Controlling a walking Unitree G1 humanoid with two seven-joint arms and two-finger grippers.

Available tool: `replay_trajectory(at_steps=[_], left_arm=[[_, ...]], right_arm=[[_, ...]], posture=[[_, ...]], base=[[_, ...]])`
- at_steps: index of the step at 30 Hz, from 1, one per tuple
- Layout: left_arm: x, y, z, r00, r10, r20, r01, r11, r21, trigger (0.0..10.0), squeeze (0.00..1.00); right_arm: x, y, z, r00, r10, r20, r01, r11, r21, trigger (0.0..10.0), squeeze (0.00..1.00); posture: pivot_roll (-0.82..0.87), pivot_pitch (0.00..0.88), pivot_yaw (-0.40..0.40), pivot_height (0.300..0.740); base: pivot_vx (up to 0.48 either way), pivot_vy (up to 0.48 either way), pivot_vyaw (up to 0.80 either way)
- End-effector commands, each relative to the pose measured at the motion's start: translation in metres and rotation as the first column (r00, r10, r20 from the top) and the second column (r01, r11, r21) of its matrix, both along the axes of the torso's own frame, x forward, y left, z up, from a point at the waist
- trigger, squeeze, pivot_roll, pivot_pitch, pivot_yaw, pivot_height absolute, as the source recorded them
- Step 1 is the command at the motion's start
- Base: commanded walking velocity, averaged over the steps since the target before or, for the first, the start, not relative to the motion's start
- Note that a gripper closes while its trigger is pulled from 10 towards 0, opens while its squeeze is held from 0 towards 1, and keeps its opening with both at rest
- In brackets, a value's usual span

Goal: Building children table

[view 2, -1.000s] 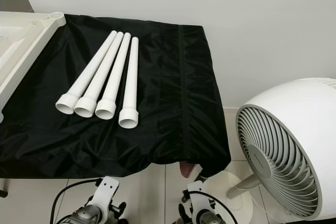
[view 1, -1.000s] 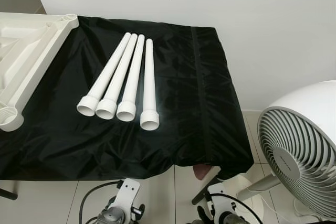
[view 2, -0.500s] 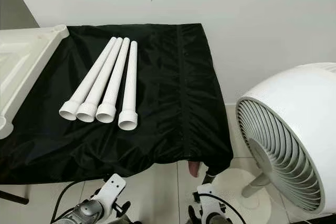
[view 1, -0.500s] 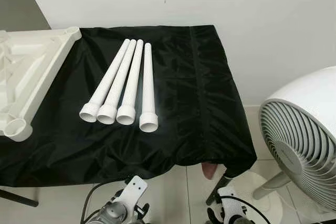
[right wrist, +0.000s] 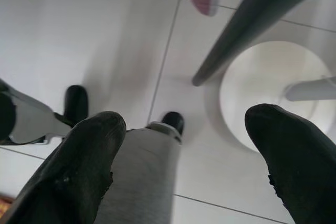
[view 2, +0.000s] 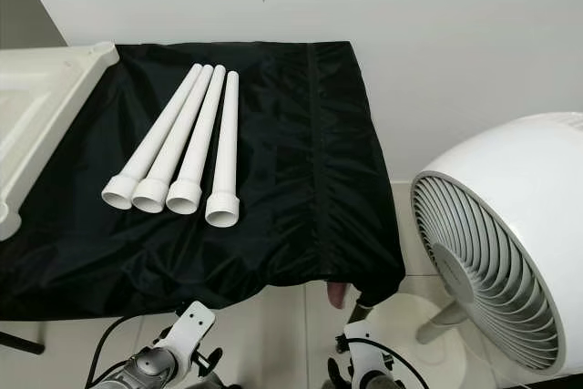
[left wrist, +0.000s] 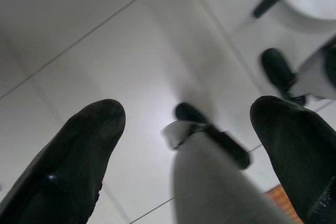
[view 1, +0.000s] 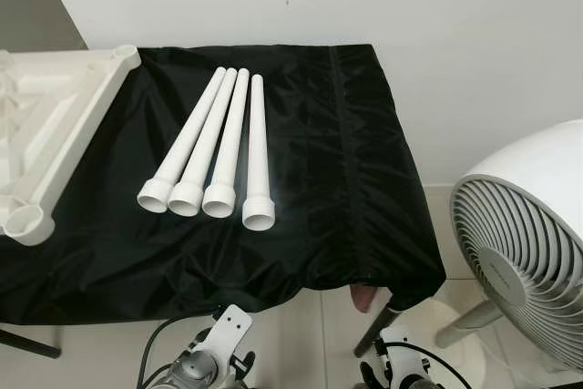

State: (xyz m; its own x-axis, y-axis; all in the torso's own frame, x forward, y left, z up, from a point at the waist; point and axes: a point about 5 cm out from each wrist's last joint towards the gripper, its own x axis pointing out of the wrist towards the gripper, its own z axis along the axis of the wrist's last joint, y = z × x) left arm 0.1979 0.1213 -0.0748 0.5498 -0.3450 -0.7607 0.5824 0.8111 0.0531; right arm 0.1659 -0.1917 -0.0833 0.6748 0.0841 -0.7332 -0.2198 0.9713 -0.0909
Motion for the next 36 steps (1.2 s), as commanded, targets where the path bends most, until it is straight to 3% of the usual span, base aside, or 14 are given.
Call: replay_trajectory(at_steps=[1,10,25,36], left_arm=[[-0.003,0.004,-0.002,0.999,0.047,0.001,-0.047,0.999,0.015,10.0,0.0],[0.005,0.007,0.002,0.996,0.085,0.026,-0.085,0.996,0.002,10.0,0.0],[0.015,0.007,0.009,0.991,0.103,0.084,-0.102,0.995,-0.011,10.0,0.0],[0.031,0.007,0.018,0.986,0.135,0.098,-0.132,0.99,-0.04,10.0,0.0]], right_arm=[[-0.004,0.003,-0.002,1.0,-0.001,-0.014,0.001,1.0,0.011,10.0,0.0],[0.003,0.007,0.001,1.0,0.01,0.007,-0.01,1.0,0.024,10.0,0.0],[0.012,0.007,0.006,0.998,-0.019,0.059,0.018,1.0,0.021,10.0,0.0],[0.017,0.006,0.008,0.995,-0.049,0.083,0.048,0.999,0.018,10.0,0.0]], posture=[[-0.1,0.009,0.04,0.74],[-0.09,0.006,0.024,0.74],[-0.12,0.0,0.067,0.74],[-0.13,0.003,0.076,0.74]], base=[[0.0,0.0,0.0],[0.0,0.0,0.0],[0.0,0.0,0.0],[0.0,0.0,0.0]])
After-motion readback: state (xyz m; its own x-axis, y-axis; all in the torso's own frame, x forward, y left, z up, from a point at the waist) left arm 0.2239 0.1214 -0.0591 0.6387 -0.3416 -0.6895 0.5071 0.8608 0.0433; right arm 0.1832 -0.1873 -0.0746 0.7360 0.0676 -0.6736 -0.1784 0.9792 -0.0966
